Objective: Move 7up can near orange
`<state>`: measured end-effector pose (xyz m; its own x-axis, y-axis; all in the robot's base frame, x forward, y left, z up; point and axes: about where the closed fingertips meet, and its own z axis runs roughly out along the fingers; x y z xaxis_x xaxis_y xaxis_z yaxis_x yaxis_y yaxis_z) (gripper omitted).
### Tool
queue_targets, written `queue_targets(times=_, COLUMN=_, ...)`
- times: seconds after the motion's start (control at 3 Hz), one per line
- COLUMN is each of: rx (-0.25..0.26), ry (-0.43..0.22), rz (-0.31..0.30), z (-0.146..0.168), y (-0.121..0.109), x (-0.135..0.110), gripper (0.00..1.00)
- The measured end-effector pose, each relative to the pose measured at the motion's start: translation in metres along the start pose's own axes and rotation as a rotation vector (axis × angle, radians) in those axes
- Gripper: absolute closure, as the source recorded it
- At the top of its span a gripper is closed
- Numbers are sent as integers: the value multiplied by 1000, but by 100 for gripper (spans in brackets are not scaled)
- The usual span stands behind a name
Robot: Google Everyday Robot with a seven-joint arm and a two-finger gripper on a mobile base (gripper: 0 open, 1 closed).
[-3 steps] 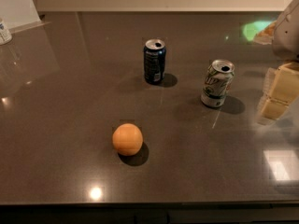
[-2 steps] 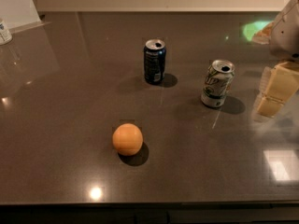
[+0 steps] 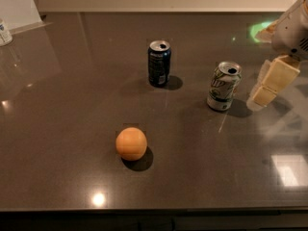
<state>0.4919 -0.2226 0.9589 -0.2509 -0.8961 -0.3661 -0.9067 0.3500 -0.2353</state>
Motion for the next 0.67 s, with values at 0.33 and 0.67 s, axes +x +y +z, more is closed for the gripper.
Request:
queue_targets(times=0.33, rx=-23, ry=-83, rz=27, z=20, y=-11, x=0, gripper=0)
queue_targets(times=0.67, rx=-53, ry=-139, rz=53, z=40, y=-15, x=3, gripper=0)
